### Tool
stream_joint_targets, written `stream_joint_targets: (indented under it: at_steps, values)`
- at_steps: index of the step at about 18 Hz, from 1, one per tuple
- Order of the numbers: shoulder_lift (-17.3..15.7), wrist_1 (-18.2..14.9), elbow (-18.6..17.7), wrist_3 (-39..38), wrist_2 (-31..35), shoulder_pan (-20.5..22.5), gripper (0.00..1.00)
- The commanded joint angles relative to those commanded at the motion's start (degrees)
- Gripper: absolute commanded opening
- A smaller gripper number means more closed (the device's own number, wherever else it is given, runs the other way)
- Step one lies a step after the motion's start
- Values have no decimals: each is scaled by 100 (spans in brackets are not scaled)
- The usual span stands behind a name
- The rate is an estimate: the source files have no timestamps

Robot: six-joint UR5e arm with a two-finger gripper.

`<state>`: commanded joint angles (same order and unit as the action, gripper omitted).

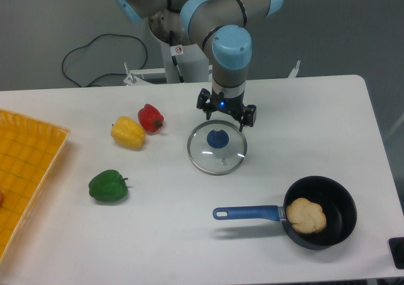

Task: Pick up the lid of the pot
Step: 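Lower the open gripper around the blue knob of the lid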

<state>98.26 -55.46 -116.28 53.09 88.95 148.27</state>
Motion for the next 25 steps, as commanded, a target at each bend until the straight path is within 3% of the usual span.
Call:
stream_joint_targets:
  at_steps: [7,25]
  values:
    - [194,193,-9,-185,88,-150,99]
    - [484,316,-9,-308,202,-255,98]
